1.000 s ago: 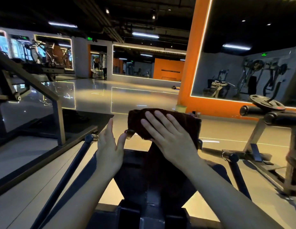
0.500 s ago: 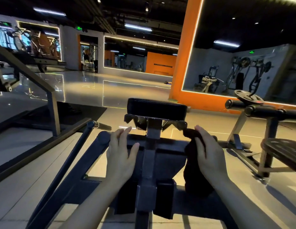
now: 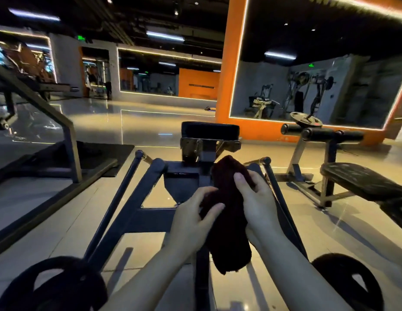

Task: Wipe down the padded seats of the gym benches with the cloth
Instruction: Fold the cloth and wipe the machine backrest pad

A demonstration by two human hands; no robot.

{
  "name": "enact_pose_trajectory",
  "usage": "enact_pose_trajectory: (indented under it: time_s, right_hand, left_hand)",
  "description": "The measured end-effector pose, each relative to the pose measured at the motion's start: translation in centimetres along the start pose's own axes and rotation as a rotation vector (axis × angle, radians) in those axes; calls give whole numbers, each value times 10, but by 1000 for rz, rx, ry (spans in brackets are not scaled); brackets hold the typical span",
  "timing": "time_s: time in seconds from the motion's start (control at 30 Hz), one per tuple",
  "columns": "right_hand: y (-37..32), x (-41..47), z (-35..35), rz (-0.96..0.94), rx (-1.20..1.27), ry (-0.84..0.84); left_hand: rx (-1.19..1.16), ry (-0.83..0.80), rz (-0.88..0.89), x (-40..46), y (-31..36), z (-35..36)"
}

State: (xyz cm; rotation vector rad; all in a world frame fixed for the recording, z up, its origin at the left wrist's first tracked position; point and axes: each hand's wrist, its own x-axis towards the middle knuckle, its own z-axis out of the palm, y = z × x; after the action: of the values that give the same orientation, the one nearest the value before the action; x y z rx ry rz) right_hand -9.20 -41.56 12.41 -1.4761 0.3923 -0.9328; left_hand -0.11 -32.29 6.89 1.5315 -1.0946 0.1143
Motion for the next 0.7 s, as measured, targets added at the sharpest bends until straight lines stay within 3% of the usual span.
enact_pose_trajectory:
  time_s: [0.37, 0.7]
  right_hand:
    - [-52, -143, 59, -9, 151, 156]
    - [-83, -226, 110, -83, -29, 188]
  left_hand:
    - [-202, -77, -156, -111, 44, -96]
    - [-179, -105, -109, -169, 77, -209]
